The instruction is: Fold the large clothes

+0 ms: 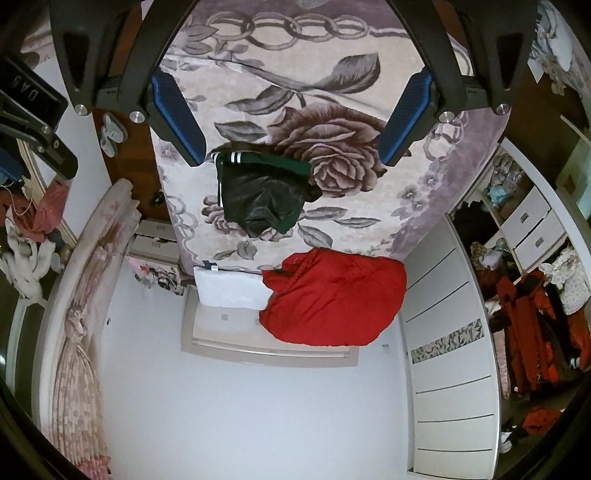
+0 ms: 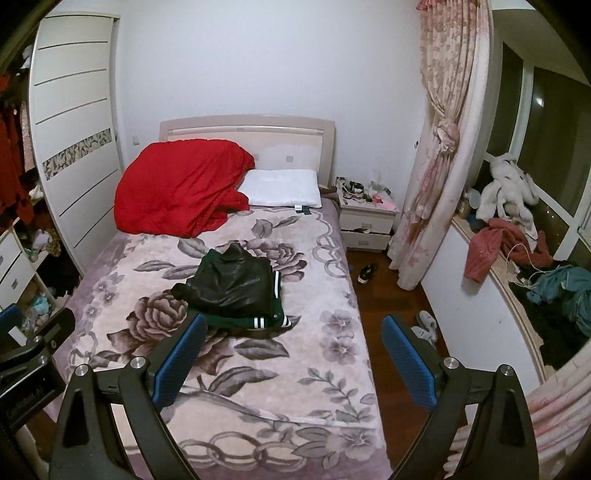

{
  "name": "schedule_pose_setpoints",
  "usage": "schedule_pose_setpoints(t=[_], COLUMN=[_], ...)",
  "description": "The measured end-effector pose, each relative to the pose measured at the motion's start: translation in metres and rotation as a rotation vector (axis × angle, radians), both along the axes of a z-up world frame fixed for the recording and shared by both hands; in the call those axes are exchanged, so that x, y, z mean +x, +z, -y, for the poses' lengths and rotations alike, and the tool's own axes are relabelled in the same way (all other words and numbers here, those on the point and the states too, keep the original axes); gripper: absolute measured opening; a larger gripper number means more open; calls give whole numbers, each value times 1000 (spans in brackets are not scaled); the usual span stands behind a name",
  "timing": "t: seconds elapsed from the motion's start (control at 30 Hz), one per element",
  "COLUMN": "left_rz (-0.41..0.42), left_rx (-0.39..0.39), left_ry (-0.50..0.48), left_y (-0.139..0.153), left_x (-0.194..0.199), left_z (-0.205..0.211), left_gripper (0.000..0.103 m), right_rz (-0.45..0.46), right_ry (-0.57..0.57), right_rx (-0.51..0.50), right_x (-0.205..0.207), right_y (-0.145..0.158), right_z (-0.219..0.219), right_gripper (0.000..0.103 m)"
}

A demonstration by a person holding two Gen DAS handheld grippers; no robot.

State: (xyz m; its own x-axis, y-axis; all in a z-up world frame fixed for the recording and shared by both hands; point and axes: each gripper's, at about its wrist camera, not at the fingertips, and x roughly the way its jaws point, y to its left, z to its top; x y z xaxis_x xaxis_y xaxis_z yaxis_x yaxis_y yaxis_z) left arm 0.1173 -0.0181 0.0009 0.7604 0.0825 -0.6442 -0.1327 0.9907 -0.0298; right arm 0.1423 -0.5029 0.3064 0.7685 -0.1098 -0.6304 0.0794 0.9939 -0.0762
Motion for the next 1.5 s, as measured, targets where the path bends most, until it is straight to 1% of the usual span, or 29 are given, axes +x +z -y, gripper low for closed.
schedule_pose_setpoints(t=[0.13,0.3,1.03,1.5], left_rz=[21,25,48,53], left_rx=[10,36,37,38], left_ry=[9,15,53,56], left_y=[3,3,6,8], left_x=[-6,-9,-15,-15], left_z=[2,5,4,4], left_gripper=[95,96,97,97], right_rz=[9,18,26,31], right_ry=[16,31,67,71], right_rx=[-3,3,13,24], right_x=[4,5,15,8], right_y=[3,6,10,9], right_z=[-4,-2,-1,1], right_gripper=[98,98,101,101])
